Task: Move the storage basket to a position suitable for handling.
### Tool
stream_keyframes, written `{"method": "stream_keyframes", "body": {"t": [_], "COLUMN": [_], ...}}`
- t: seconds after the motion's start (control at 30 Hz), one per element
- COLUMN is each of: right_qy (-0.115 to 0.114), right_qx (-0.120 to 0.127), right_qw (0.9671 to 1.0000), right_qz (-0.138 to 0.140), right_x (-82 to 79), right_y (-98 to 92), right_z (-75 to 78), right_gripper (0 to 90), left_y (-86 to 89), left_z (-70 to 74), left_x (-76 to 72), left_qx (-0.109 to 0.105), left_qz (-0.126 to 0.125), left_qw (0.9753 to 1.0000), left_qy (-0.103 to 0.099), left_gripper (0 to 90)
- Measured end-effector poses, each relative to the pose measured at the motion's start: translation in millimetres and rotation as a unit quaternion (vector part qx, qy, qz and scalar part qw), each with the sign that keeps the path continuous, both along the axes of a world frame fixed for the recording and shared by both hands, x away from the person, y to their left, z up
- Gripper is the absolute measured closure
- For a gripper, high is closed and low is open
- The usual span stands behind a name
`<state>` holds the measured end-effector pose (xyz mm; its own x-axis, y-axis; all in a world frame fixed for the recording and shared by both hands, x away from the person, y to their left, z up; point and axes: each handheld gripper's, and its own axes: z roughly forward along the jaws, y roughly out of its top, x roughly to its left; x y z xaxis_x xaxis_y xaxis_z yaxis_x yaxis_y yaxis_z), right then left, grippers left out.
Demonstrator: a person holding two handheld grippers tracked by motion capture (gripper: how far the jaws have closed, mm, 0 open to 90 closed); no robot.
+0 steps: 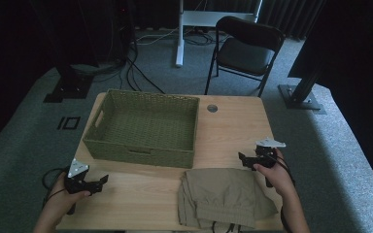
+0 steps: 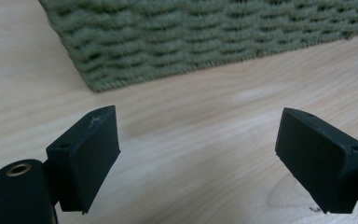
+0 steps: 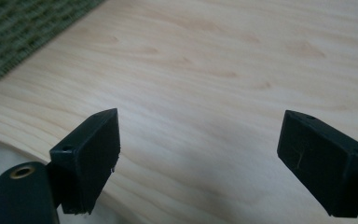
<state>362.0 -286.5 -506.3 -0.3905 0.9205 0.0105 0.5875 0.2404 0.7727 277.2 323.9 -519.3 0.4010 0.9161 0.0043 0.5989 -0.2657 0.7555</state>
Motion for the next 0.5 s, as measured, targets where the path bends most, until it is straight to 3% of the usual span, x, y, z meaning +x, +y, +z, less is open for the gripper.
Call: {"method": "stream_keyframes", "body": {"t": [0.13,0.23,0.37,0.5], "right_qy": [-0.007,-0.013,-0.015,-0.017], "right_qx": [0.005,0.004,0.017,0.030], "right_qw": [0.9999,0.9997,0.9993,0.9986], "right_qz": [0.013,0.021,0.029,0.041], "right_x": [3.1,5.1,7.4,9.0], "right_y": [9.3,15.5,24.4,35.1], "right_z": [11.5,18.7,25.8,27.9], "right_gripper": [12.8,12.8,12.8,12.8], "left_y": [3.7,5.6,7.6,7.6], "left_z": [7.1,12.5,22.1,30.7], "left_x": [2.3,3.2,5.5,7.9], "left_qx": [0.000,0.014,0.001,0.012], "left_qz": [0.000,-0.010,-0.005,-0.006], "left_qw": [1.0000,0.9996,0.9993,0.9990], "left_qy": [-0.009,-0.021,-0.037,-0.043], "left_gripper": [14.5,14.6,14.5,14.6]}}
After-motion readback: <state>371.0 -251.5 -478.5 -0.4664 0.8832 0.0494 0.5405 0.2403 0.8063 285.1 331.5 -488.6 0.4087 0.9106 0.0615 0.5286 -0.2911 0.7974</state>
